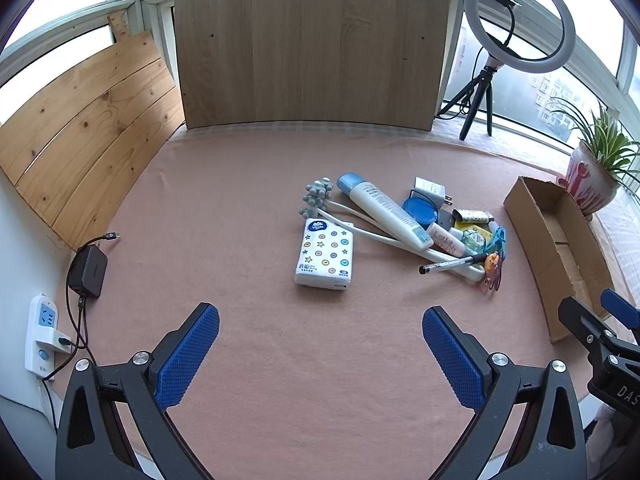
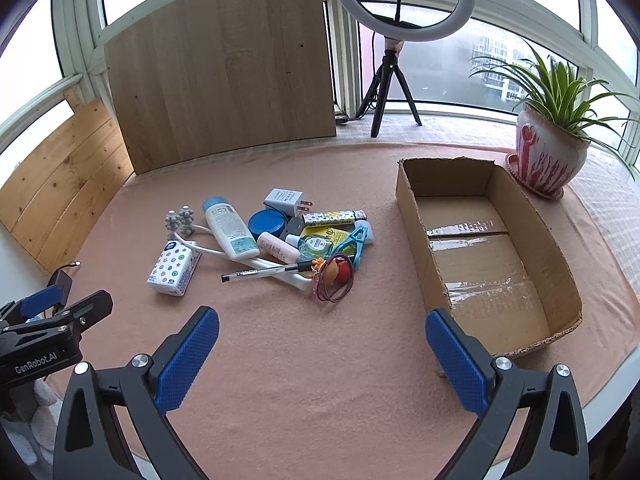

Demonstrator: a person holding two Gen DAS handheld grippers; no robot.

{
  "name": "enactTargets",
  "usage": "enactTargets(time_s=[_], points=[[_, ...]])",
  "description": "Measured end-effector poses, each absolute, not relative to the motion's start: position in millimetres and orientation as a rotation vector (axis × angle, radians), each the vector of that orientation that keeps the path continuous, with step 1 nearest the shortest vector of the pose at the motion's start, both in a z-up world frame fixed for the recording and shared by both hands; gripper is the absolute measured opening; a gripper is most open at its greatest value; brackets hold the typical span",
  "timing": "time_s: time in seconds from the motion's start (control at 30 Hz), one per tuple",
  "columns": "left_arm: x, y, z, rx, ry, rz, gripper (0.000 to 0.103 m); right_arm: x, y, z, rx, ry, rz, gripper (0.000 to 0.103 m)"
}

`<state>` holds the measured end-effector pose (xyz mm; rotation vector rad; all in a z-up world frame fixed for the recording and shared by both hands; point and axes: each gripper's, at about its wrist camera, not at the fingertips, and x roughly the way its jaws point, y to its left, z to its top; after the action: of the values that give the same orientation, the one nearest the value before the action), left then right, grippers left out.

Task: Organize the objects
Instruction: 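Move the right tool toward the white Vinda tissue pack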

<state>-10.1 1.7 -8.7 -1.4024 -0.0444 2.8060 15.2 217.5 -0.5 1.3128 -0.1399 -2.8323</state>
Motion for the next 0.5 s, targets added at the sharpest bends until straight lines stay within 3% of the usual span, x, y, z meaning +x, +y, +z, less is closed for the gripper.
enactTargets(time_s=[0.5], points=[[-15.3, 1.4, -13.3, -1.416, -0.039, 2.795, 0.103, 13.5, 217.3, -2.3, 1.321, -0.14, -2.821, 0.102]])
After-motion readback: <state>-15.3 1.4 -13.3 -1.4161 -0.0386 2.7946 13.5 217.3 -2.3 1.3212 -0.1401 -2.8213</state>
